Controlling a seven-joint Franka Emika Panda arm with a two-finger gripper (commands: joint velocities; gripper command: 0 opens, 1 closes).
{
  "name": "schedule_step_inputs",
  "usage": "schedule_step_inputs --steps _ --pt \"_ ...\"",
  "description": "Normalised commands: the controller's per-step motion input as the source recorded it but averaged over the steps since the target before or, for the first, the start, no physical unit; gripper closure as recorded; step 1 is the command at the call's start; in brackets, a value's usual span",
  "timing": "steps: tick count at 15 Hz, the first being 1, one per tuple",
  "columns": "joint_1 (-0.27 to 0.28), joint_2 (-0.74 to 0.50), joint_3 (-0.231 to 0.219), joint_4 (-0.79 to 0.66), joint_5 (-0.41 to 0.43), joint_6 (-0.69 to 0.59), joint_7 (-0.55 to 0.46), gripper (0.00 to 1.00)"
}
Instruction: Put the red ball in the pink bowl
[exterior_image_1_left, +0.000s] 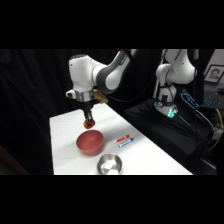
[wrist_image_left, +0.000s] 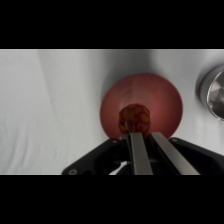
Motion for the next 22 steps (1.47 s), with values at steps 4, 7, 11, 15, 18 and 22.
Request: schedule_step_inputs --steps 4,7,11,15,18,22 --pt "0.042 0.23 0.035 0.24 0.036 0.12 0.03 0.97" --pt "0.005 0.22 0.027 0.21 0.056 0.14 -0.01 0.98" --pt "-0.017 0.21 0.046 0.20 0.089 0.11 -0.04 0.98" --pt "0.016 0.17 0.021 0.21 0.044 0.03 0.00 0.51" --pt "0.026 0.12 0.010 0.22 0.033 -0.08 0.00 0.25" --pt "0.008 0.04 0.005 0.20 0.041 -0.22 -0.02 0.00"
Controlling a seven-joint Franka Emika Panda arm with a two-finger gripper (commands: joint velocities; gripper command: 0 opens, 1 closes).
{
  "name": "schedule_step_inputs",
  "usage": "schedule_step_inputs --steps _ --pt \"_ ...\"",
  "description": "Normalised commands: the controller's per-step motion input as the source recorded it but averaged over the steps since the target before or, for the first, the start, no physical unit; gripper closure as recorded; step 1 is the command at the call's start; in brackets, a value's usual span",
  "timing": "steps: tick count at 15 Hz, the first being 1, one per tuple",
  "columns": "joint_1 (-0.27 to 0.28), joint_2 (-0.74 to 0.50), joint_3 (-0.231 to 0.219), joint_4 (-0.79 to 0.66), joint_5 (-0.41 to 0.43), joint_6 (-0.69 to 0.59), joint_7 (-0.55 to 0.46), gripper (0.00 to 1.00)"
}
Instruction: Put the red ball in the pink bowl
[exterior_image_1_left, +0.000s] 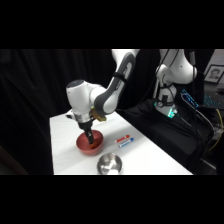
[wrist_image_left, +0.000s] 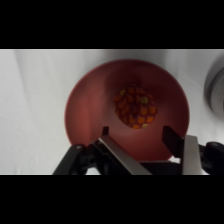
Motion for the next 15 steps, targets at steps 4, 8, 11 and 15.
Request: schedule_step_inputs --steps 4,8,11,15 --pt "-0.026 -0.10 0.015 0.14 0.067 -0.32 -0.05 0.00" --pt "-0.036 -0.20 0.005 0.08 0.071 -0.33 -0.06 0.00" --pt "-0.025 -0.26 -0.009 0.03 0.048 -0.33 -0.05 0.00" --pt "-0.036 -0.24 -0.004 0.03 0.055 -0.30 -0.07 0.00"
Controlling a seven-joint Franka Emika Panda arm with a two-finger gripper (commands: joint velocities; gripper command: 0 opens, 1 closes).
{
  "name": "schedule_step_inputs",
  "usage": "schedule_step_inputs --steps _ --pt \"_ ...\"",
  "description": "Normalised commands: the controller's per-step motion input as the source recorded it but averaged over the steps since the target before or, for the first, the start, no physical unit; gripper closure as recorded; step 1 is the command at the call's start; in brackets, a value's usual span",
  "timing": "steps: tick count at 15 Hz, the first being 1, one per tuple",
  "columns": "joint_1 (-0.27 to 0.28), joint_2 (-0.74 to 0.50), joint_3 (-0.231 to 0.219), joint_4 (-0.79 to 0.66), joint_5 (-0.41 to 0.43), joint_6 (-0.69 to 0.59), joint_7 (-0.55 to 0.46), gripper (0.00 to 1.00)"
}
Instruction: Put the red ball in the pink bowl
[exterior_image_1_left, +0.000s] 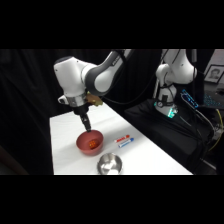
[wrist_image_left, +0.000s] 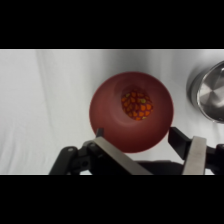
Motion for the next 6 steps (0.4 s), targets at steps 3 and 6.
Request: schedule_step_inputs --steps 3,6 --pt "-0.057 -0.21 0.003 0.06 0.086 -0.26 -0.11 0.00" --pt "-0.058 -0.20 -0.005 0.06 0.091 -0.23 -0.13 0.00"
